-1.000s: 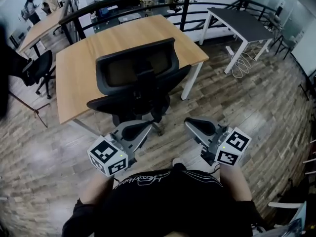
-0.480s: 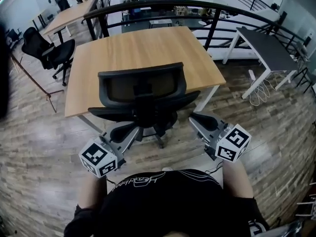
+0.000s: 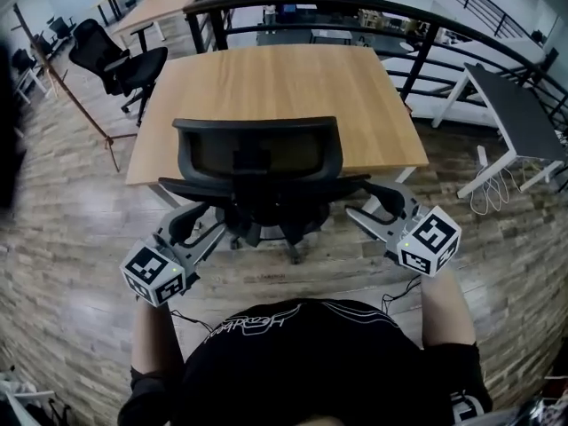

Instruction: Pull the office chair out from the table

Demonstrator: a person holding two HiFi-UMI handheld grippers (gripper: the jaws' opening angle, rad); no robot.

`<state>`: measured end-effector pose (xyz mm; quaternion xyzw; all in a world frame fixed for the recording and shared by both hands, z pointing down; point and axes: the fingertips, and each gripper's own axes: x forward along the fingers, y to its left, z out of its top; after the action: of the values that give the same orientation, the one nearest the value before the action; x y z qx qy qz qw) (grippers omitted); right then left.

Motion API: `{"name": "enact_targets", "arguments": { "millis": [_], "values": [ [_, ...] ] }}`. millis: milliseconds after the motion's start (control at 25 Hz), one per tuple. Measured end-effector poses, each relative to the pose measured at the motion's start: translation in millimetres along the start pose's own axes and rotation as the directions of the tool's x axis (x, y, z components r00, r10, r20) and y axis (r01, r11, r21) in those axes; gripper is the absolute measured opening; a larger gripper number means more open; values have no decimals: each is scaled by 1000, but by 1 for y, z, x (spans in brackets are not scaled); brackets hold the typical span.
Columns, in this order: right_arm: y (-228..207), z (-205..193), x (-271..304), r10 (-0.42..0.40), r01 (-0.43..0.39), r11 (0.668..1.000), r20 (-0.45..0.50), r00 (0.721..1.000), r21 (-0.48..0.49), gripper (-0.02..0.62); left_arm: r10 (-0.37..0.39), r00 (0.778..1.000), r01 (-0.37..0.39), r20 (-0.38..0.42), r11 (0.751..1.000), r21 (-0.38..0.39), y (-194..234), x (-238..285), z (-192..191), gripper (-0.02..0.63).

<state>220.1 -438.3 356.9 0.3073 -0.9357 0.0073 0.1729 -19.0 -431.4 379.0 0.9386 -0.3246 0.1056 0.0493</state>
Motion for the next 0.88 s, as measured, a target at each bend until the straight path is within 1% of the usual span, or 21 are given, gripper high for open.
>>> {"name": "enact_targets", "arguments": {
  "millis": [80, 160, 320, 400, 440, 520, 600, 640, 760, 880],
  "values": [
    [-7, -7, 7, -7, 3, 997, -60, 998, -71, 233, 24, 999, -22, -45, 999, 45, 9, -5, -7, 203],
    [-14, -16, 15, -22, 8, 993, -116, 993, -116, 242, 42, 995, -35, -94, 996, 80, 22, -9, -15, 230],
    [-22, -33, 27, -8, -11, 995, -186, 982, -100, 255, 81, 983, -60, -166, 990, 126, 58, -21, -29, 243],
    [-26, -38, 31, -20, -8, 992, -226, 974, -122, 258, 91, 974, -58, -207, 986, 159, 76, -24, -32, 245],
    [-28, -41, 34, -29, -8, 989, -252, 967, -147, 259, 94, 966, -51, -240, 982, 181, 85, -25, -35, 247],
    [-32, -47, 42, -42, -24, 979, -312, 949, -203, 259, 98, 945, -20, -313, 970, 242, 103, -24, -41, 247],
    [-31, -56, 51, -40, -57, 968, -375, 926, -246, 261, 93, 922, 36, -375, 946, 322, 118, -19, -49, 247],
    [-31, -60, 55, -43, -69, 963, -399, 916, -262, 262, 86, 907, 72, -411, 933, 353, 122, -18, -55, 247],
    [-34, -68, 65, -76, -77, 947, -450, 890, -312, 262, 58, 858, 178, -511, 899, 401, 133, -15, -76, 247],
    [-38, -82, 75, -98, -87, 936, -493, 865, -340, 262, 54, 824, 249, -564, 860, 446, 144, -8, -87, 247]
  ]
}}
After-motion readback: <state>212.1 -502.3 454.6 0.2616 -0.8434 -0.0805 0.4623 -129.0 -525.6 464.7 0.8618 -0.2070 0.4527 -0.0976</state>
